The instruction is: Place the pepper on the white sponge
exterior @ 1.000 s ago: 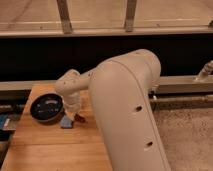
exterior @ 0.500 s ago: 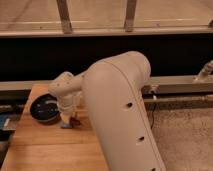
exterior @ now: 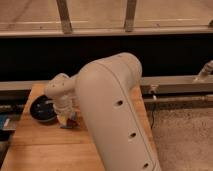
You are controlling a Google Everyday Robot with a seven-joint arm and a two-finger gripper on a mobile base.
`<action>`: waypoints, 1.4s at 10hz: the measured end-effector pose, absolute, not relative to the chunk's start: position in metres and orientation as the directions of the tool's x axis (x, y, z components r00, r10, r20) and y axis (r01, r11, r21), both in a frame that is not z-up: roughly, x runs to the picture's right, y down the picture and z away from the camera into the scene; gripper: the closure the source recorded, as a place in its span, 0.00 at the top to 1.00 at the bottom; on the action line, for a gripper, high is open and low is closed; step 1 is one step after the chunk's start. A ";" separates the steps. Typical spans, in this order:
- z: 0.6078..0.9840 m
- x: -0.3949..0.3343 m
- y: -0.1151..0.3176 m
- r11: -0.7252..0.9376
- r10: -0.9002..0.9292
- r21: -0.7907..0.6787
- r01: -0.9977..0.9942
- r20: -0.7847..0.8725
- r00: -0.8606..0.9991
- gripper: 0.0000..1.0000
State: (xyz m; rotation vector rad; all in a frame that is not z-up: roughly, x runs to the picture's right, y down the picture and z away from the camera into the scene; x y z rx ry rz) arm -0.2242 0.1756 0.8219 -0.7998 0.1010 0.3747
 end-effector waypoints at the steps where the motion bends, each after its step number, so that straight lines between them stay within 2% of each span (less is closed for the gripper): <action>1: 0.824 -0.225 0.177 0.636 0.284 -0.681 -0.363 -0.231 0.931 0.20; 6: 0.827 -0.227 0.173 0.644 0.280 -0.674 -0.361 -0.231 0.932 0.72; 7: 0.826 -0.227 0.172 0.646 0.281 -0.673 -0.361 -0.230 0.932 0.77; 8: 0.825 -0.227 0.170 0.647 0.283 -0.672 -0.361 -0.227 0.932 0.80; 14: 0.825 -0.217 0.148 0.650 0.337 -0.646 -0.400 -0.227 0.914 0.80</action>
